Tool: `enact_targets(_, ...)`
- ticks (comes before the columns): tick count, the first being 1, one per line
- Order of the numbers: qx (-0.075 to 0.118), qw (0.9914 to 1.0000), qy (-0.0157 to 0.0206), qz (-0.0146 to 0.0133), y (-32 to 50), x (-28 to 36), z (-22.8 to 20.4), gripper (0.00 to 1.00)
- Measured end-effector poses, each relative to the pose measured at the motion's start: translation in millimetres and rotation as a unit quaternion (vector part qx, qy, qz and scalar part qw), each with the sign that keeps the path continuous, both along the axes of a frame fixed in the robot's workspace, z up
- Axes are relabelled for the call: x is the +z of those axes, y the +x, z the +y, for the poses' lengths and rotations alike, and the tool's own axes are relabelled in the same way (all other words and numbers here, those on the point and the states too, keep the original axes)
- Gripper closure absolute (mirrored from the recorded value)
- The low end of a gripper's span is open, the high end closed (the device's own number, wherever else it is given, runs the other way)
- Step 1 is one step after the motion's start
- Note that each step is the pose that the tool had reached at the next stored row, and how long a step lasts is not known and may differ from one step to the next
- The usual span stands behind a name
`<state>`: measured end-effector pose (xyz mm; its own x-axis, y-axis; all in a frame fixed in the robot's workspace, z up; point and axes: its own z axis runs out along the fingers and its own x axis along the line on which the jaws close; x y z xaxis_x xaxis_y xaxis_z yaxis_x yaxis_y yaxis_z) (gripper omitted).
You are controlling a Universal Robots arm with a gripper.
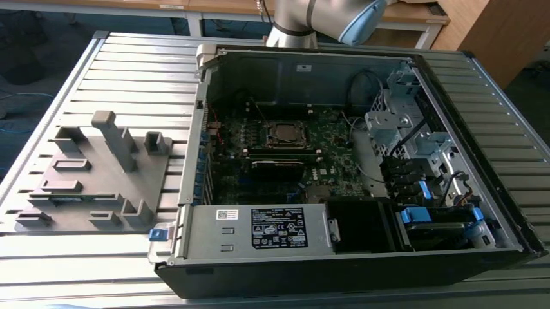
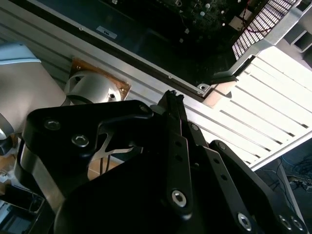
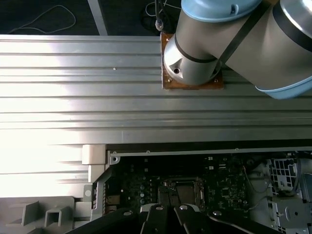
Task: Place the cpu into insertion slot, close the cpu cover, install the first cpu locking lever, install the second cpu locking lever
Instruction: 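Install the first cpu locking lever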
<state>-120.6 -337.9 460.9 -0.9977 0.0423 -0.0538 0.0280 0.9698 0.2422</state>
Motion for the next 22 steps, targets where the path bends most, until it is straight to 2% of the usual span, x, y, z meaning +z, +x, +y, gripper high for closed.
enact_targets(3, 0.000, 1.00000, 0.0001, -0.0001, 0.0, -1.9, 0.0, 0.89)
enact_targets(12, 0.000, 1.00000, 0.0000, 0.0000, 0.0, -17.8, 0.0, 0.89)
enact_targets(22, 0.000, 1.00000, 0.0000, 0.0000, 0.0, -20.2, 0.0, 0.89)
